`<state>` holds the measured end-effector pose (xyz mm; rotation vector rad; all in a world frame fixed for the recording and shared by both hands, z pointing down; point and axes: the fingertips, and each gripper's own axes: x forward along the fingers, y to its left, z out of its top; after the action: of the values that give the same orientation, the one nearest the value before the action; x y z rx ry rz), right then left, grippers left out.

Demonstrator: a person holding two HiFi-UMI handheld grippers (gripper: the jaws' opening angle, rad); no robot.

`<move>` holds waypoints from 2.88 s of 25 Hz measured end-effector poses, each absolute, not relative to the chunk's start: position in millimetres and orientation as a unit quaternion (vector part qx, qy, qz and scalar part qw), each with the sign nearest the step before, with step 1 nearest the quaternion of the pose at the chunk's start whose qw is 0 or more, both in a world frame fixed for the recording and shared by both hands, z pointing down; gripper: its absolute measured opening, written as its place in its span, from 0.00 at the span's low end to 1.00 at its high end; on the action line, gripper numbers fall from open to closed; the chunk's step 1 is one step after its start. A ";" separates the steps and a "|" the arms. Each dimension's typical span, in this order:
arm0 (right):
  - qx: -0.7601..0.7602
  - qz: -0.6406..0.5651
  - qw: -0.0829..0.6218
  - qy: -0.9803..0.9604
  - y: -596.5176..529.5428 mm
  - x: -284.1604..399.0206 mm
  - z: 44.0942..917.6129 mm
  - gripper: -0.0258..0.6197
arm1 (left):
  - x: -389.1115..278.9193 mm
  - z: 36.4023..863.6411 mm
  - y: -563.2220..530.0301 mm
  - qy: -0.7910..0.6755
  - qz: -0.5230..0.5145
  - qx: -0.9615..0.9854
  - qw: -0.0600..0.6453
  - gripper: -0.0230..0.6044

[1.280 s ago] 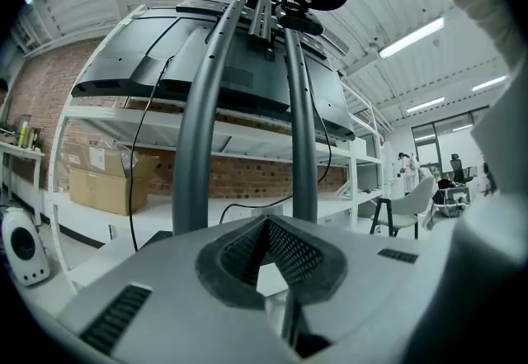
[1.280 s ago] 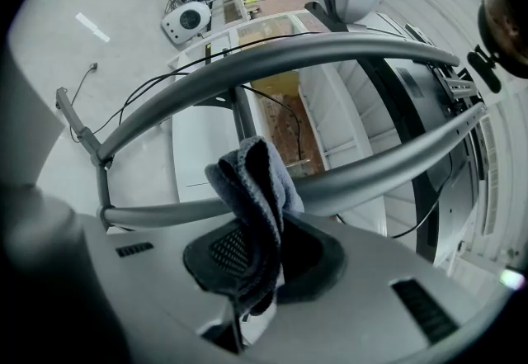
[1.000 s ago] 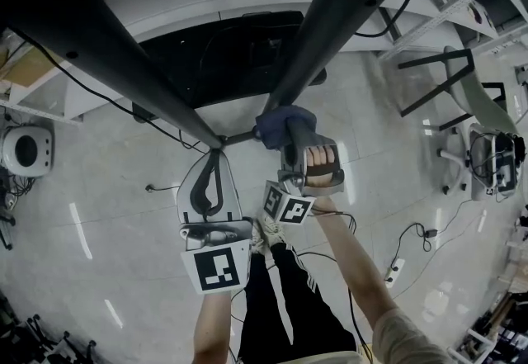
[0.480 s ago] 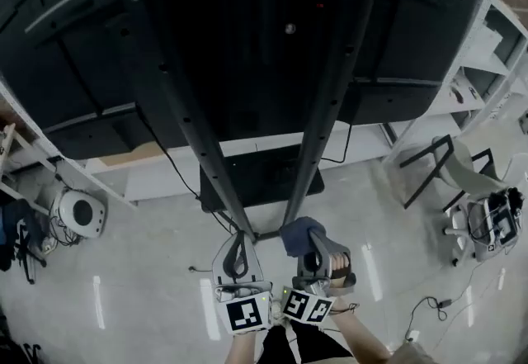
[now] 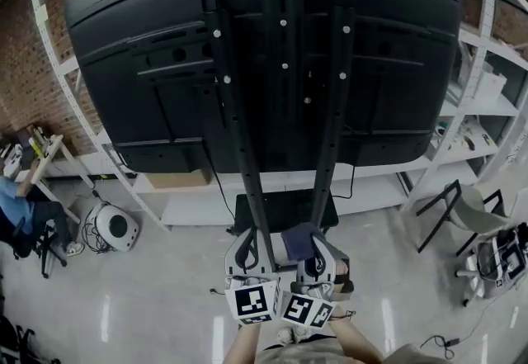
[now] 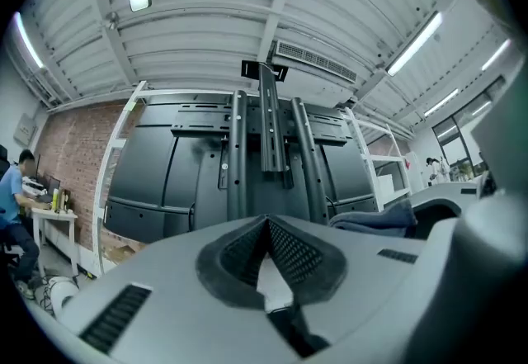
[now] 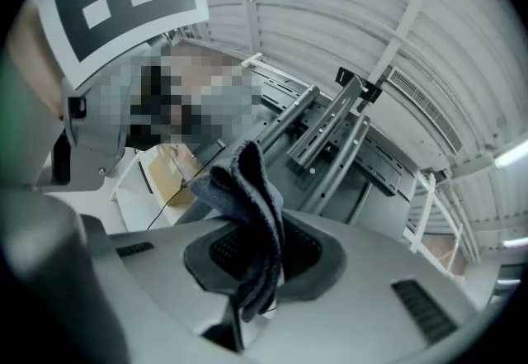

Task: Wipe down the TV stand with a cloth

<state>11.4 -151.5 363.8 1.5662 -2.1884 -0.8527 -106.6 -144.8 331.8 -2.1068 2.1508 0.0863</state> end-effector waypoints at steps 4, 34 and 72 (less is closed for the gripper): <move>0.540 -0.312 0.144 -0.768 -144.8 7.6 348.0 0.13 | -112.4 318.9 -136.1 0.721 0.034 -0.688 0.073 0.06; 0.560 -0.614 0.115 -0.543 -278.7 -152.2 -60.3 0.13 | -184.5 296.3 -111.7 0.766 0.075 -0.635 0.073 0.06; 0.585 -0.619 0.239 -0.466 -293.3 -171.1 -8.4 0.13 | -224.5 287.0 -149.6 0.661 0.080 -0.743 0.065 0.06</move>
<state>-171.1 -293.3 -8.4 1.6031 -1.2766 -1.6948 -224.5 -149.6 287.0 -2.2420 1.9952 0.2413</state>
